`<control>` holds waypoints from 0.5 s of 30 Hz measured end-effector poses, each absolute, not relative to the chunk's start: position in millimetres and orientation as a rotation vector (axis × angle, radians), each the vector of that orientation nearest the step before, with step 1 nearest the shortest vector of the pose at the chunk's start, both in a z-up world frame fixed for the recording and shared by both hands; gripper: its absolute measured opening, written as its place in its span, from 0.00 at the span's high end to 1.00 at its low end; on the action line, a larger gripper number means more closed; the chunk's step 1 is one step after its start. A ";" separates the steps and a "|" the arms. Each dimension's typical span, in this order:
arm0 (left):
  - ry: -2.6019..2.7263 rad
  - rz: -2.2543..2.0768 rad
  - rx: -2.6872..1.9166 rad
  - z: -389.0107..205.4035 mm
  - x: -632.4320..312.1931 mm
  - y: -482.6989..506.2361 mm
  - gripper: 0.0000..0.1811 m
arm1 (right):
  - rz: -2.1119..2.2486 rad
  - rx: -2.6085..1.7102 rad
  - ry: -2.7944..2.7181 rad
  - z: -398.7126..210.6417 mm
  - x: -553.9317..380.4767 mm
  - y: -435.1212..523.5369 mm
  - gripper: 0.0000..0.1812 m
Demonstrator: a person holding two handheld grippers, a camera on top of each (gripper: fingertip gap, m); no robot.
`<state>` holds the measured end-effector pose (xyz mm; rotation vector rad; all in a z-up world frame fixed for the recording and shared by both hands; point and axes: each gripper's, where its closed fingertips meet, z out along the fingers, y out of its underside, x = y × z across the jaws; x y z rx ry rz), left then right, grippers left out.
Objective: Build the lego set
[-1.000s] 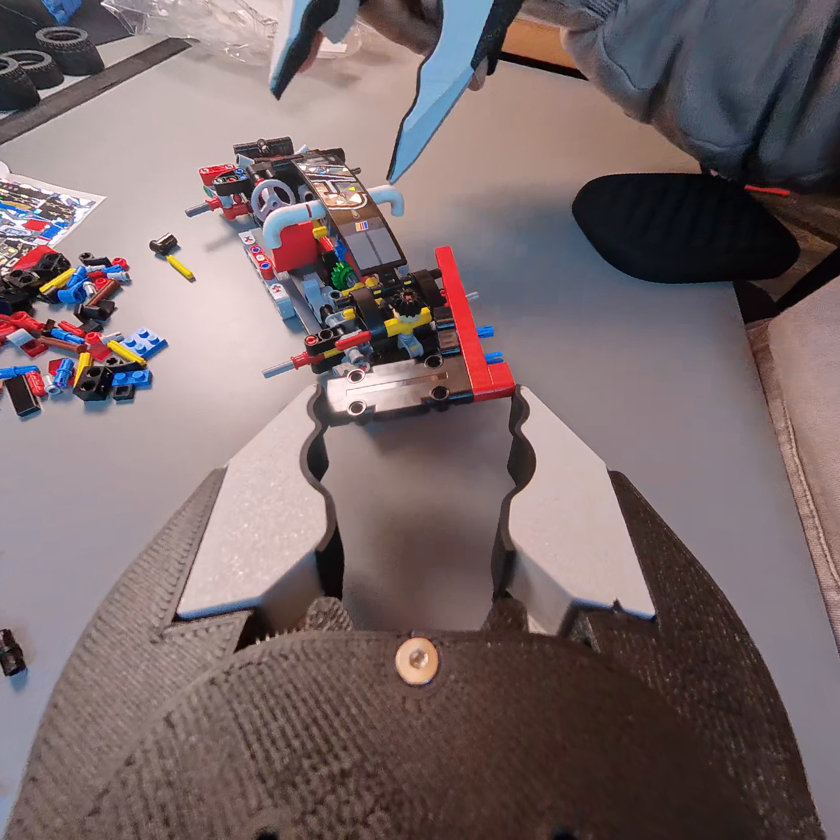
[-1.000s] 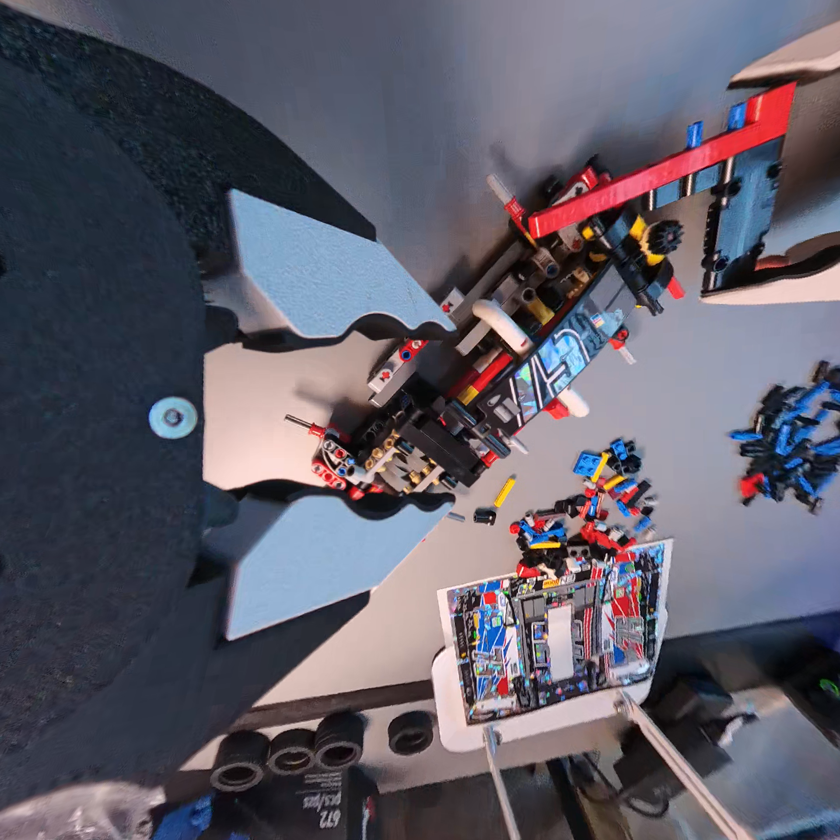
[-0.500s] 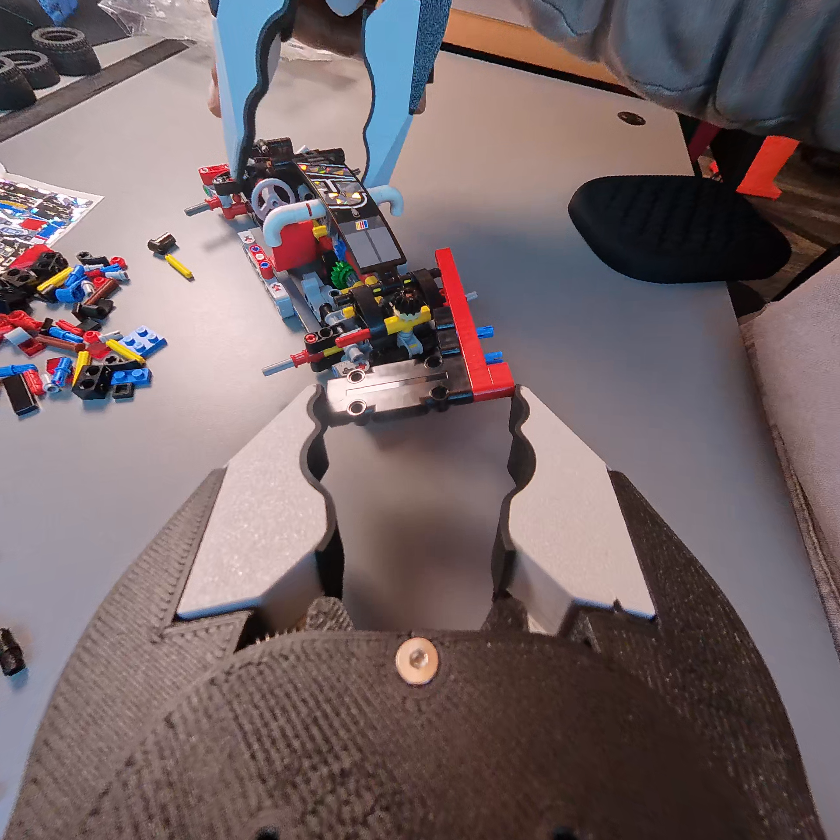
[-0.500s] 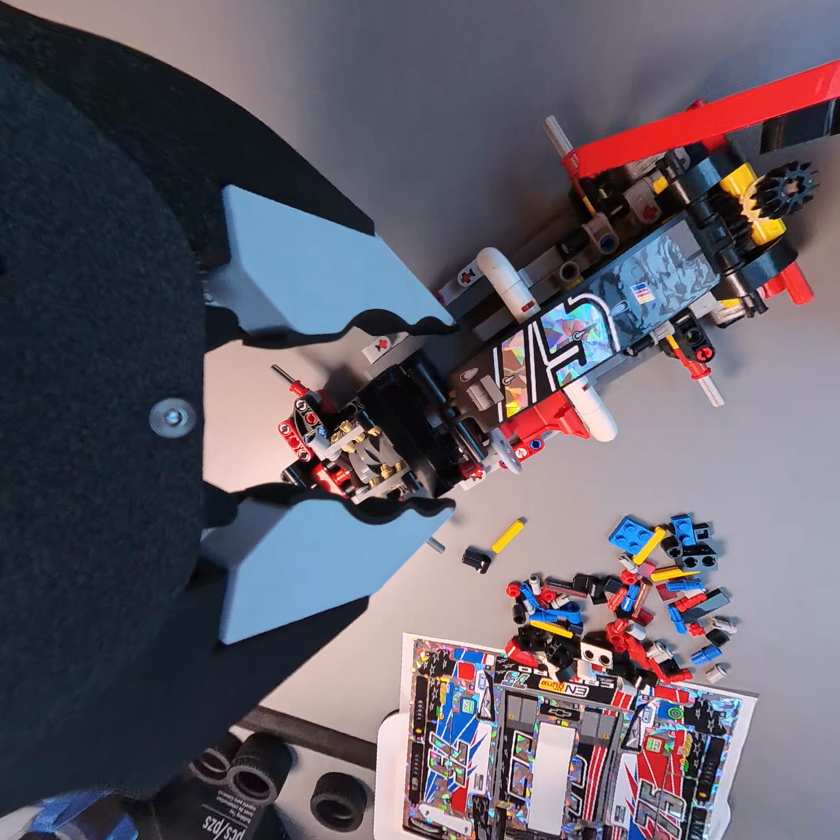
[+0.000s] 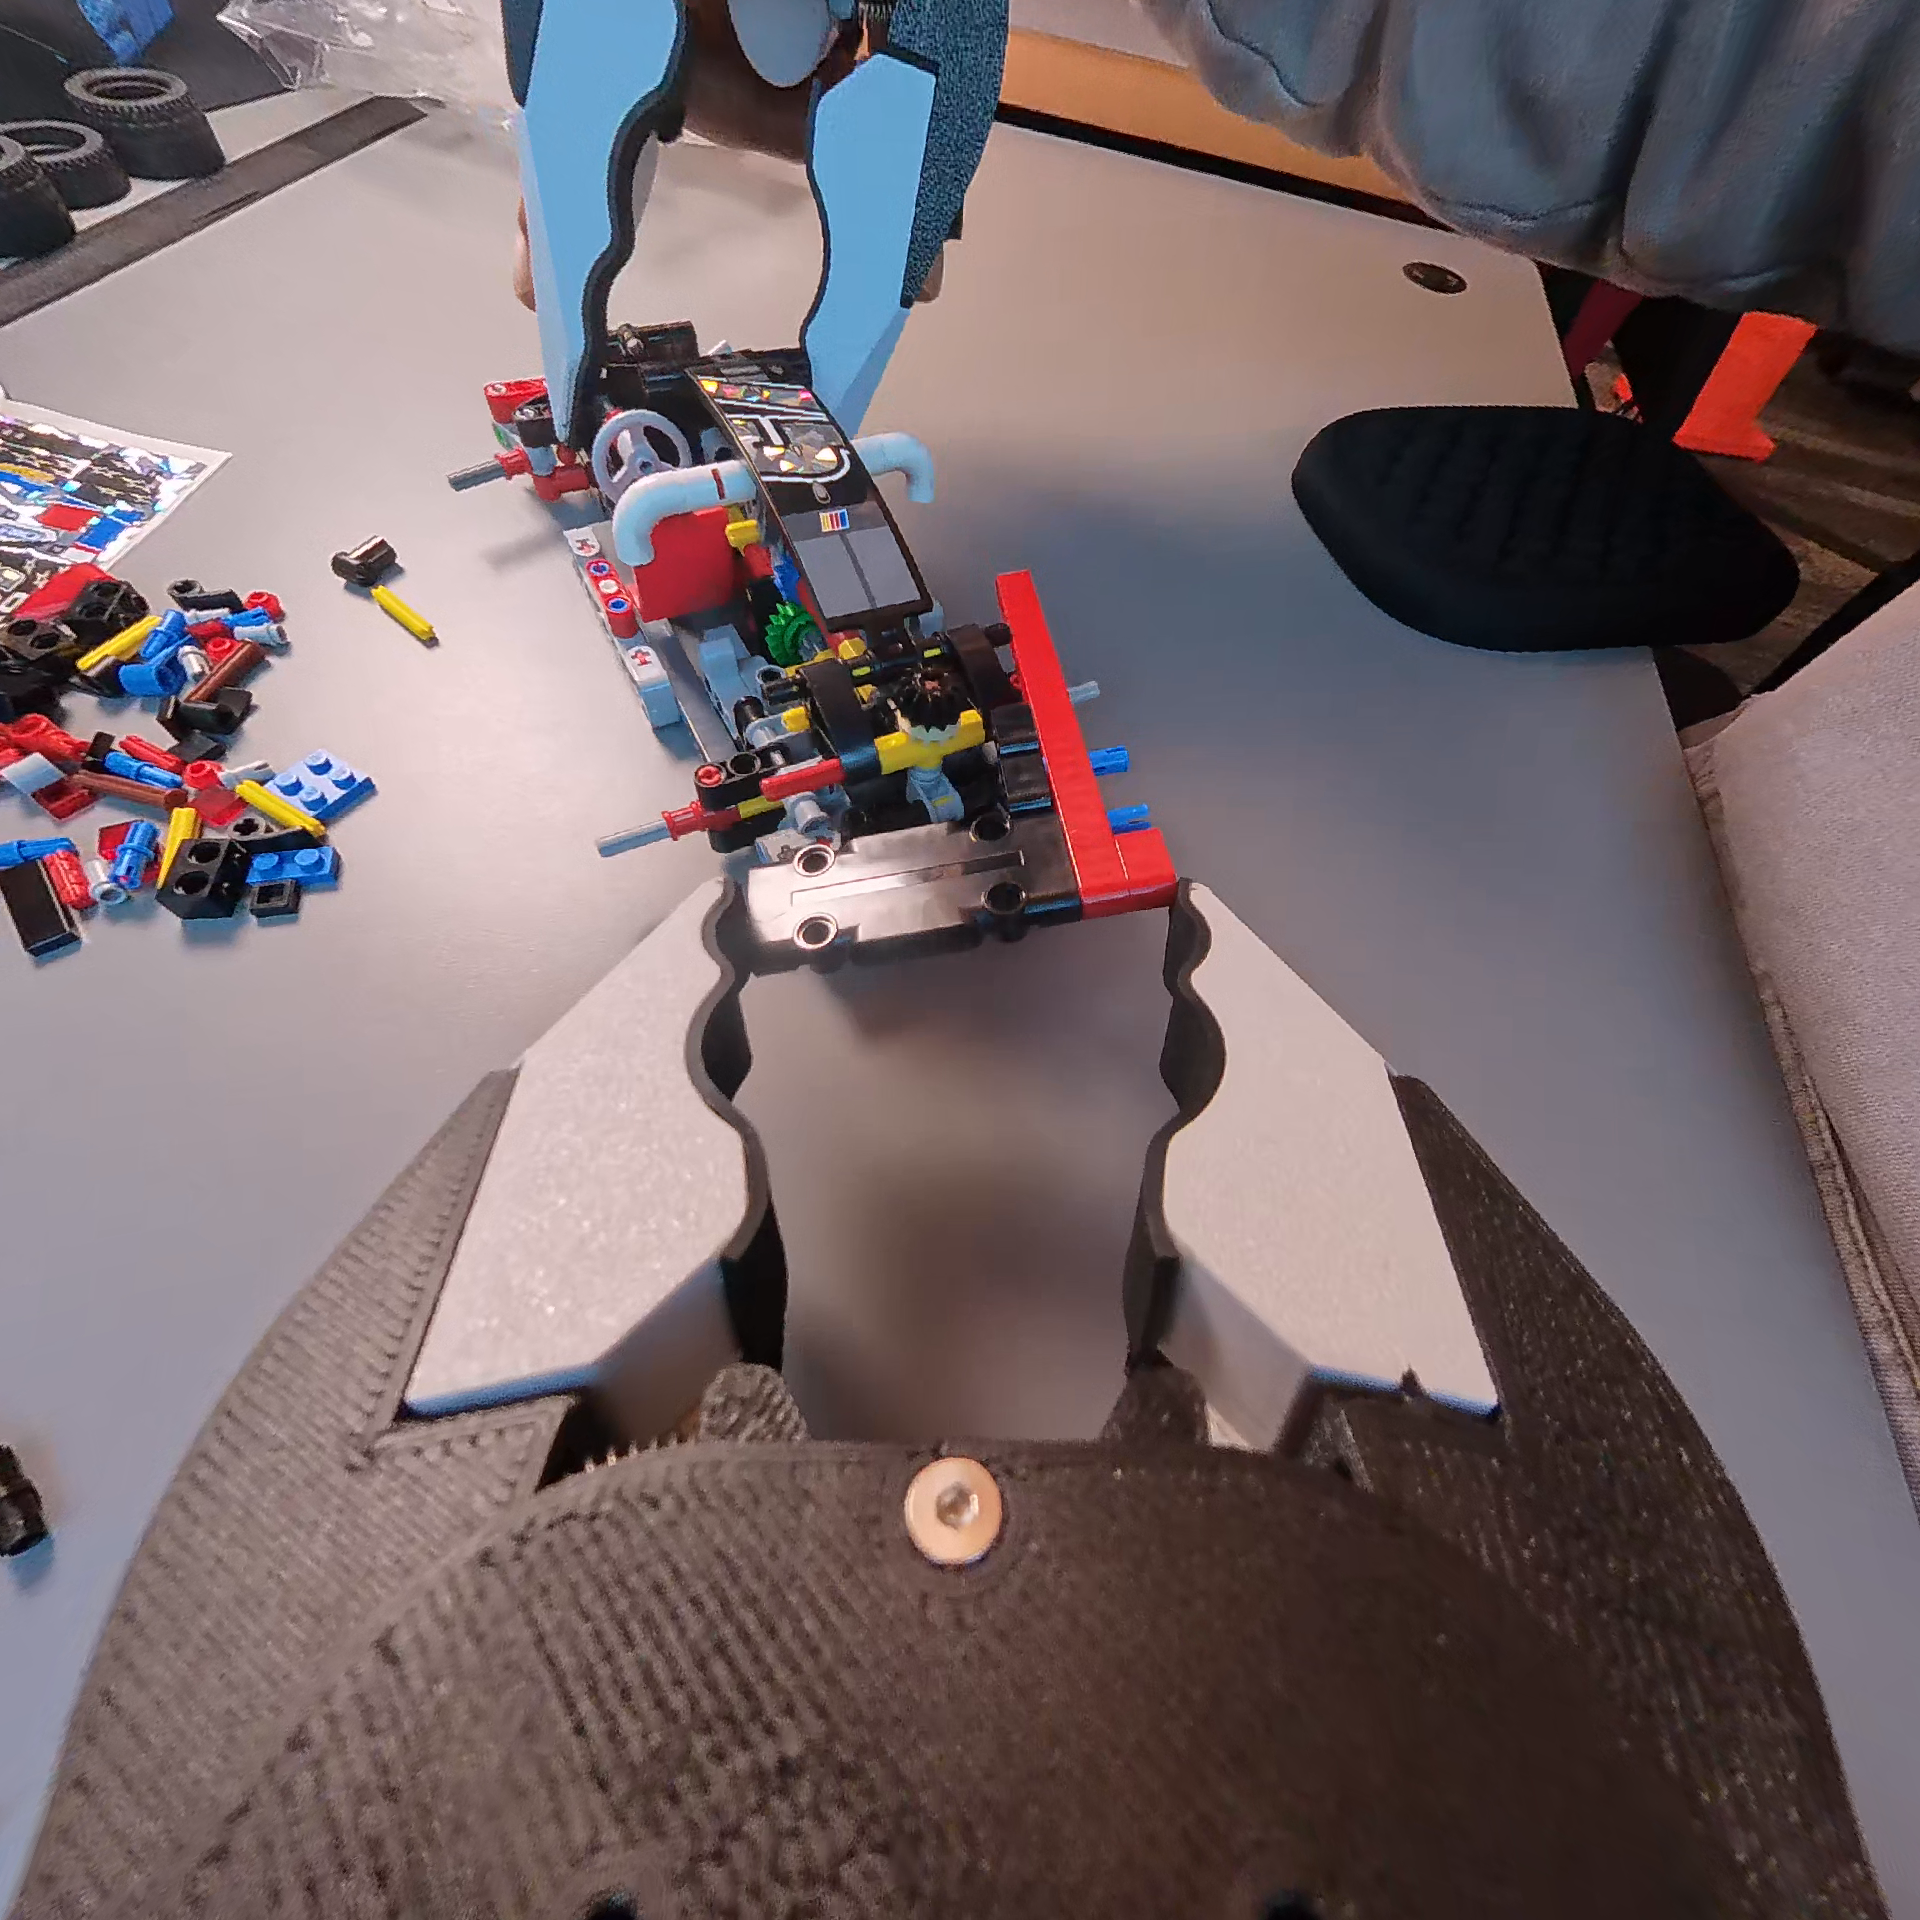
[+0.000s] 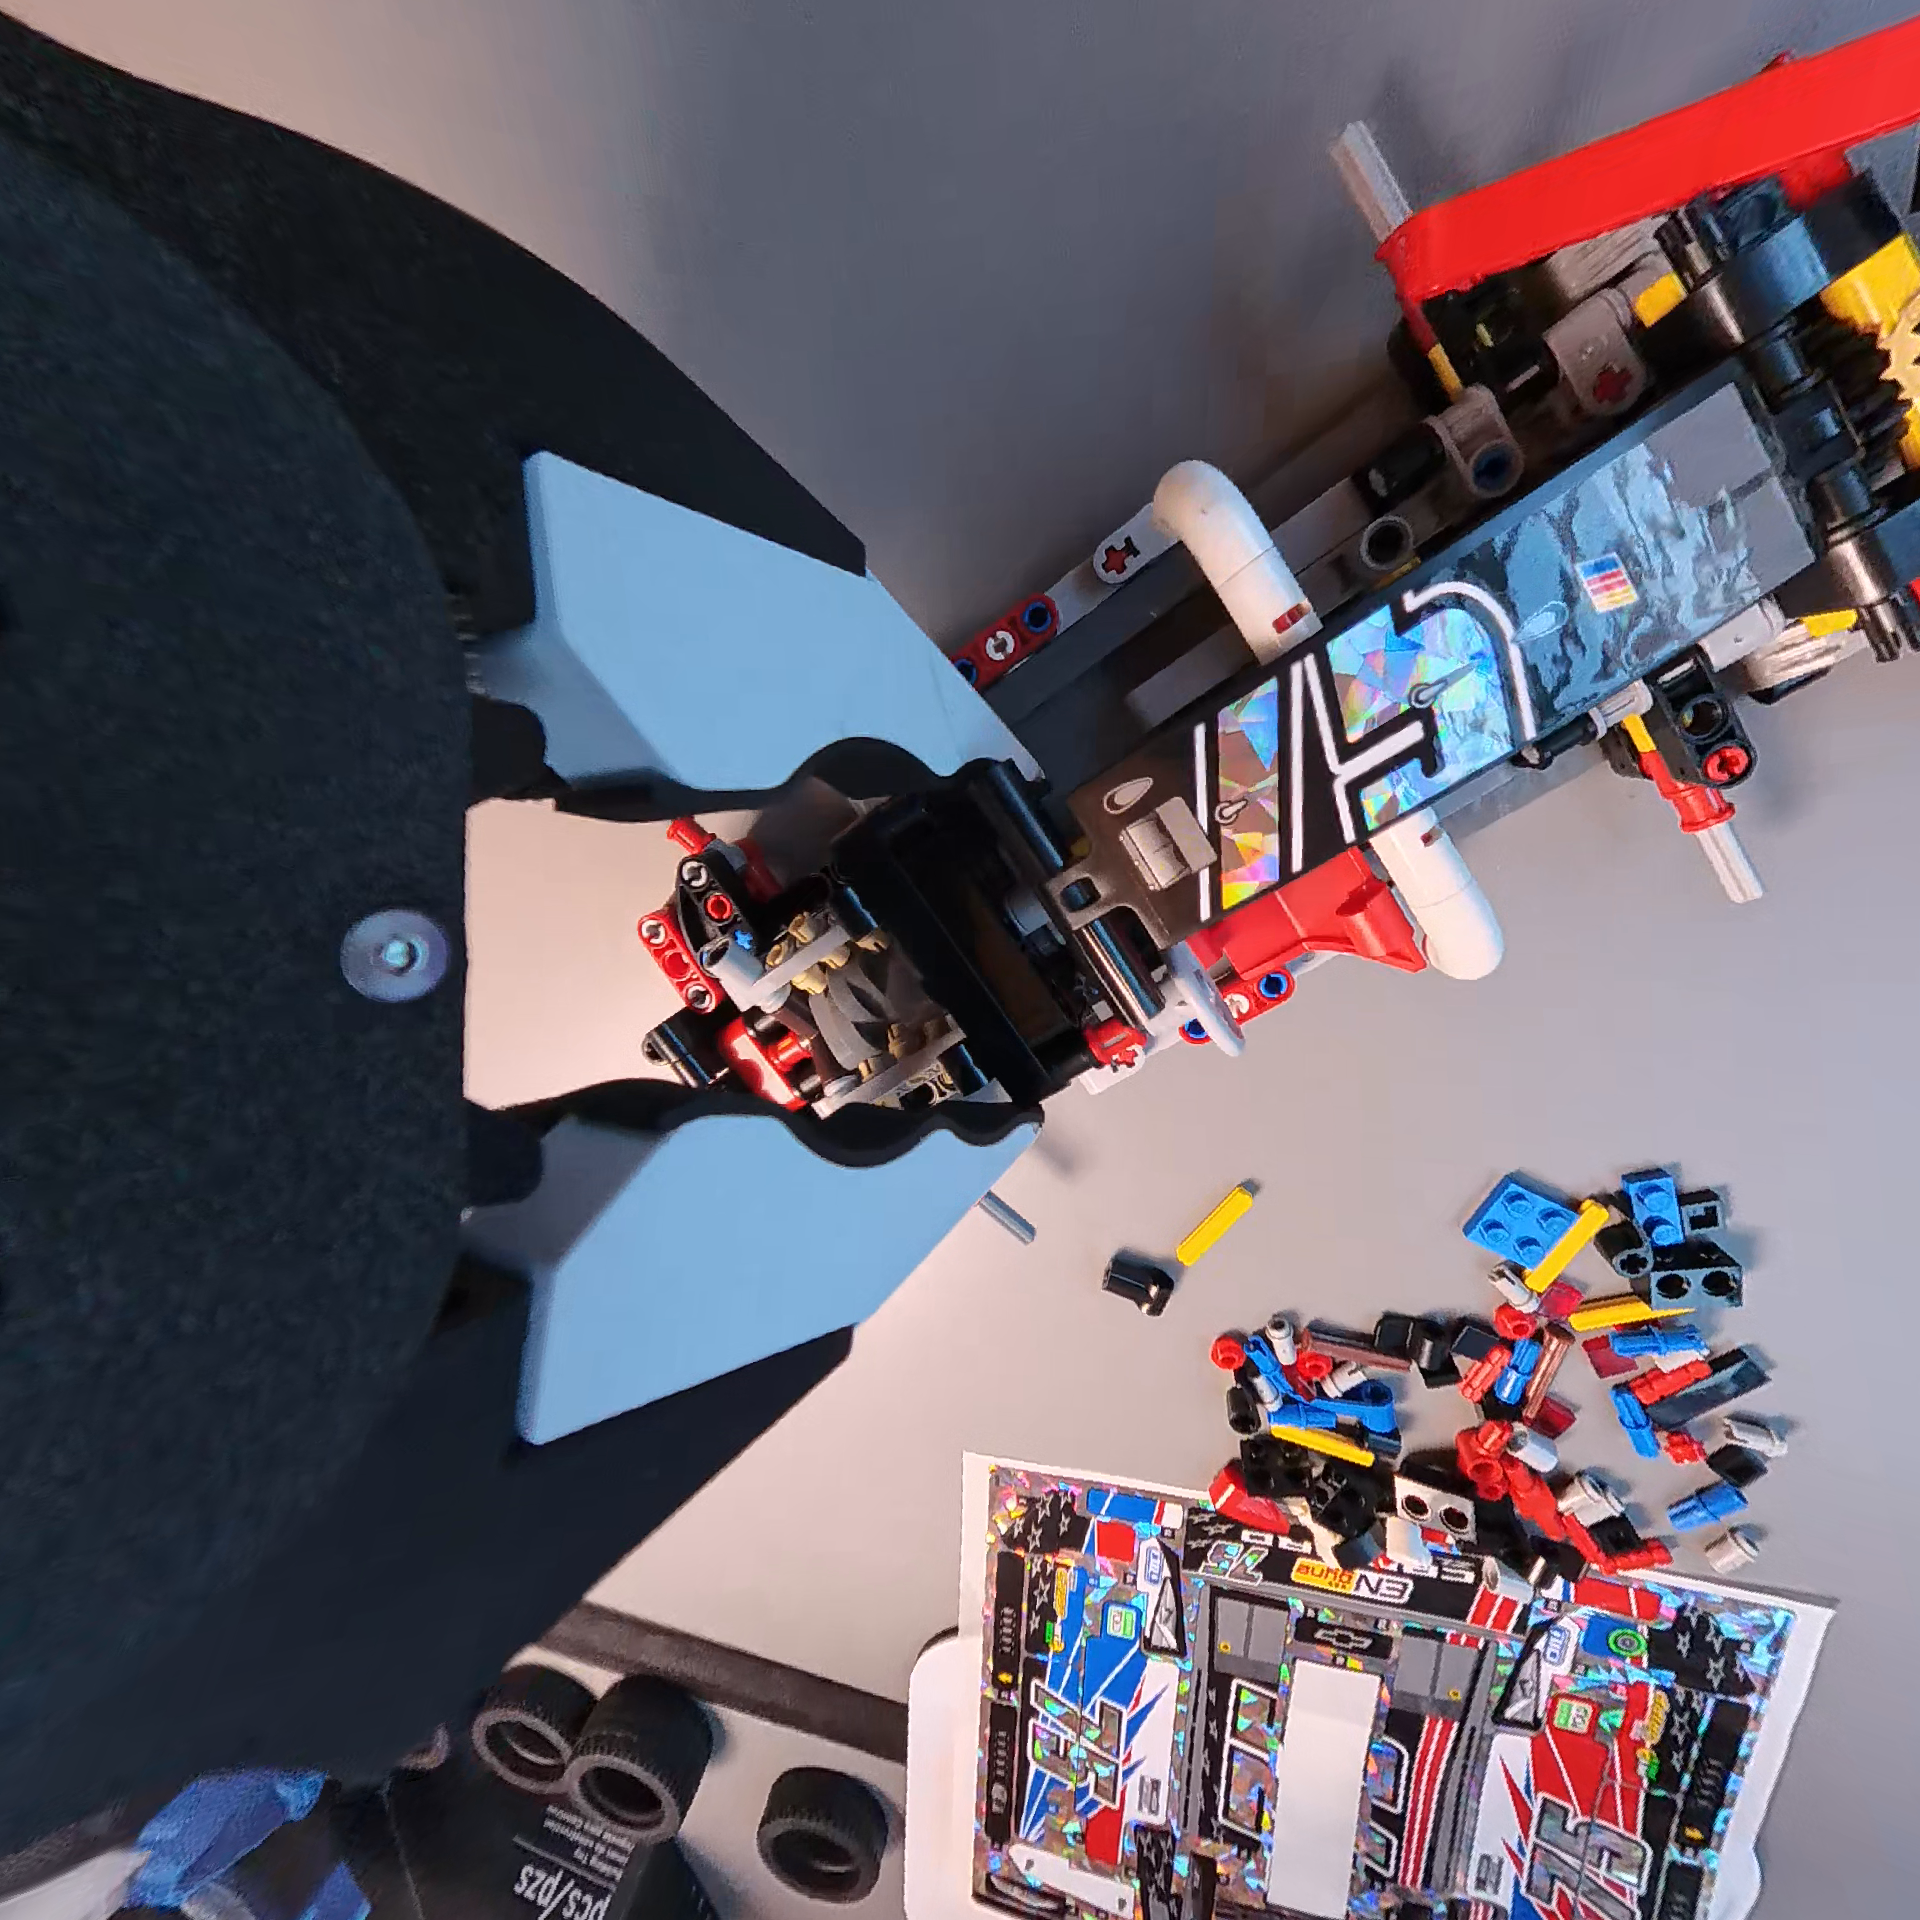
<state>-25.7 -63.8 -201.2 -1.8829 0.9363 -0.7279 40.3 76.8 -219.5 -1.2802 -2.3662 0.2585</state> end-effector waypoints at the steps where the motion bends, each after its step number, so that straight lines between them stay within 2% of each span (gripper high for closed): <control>1: 0.937 -0.726 -1.881 -201.0 -25.8 -63.8 0.56 | 0.255 -1.289 -2.357 -219.4 41.0 76.7 0.69; 15: 0.925 -0.692 -1.870 -195.9 -32.8 -60.8 0.56 | 0.187 -1.726 -1.938 -218.3 56.9 79.0 0.72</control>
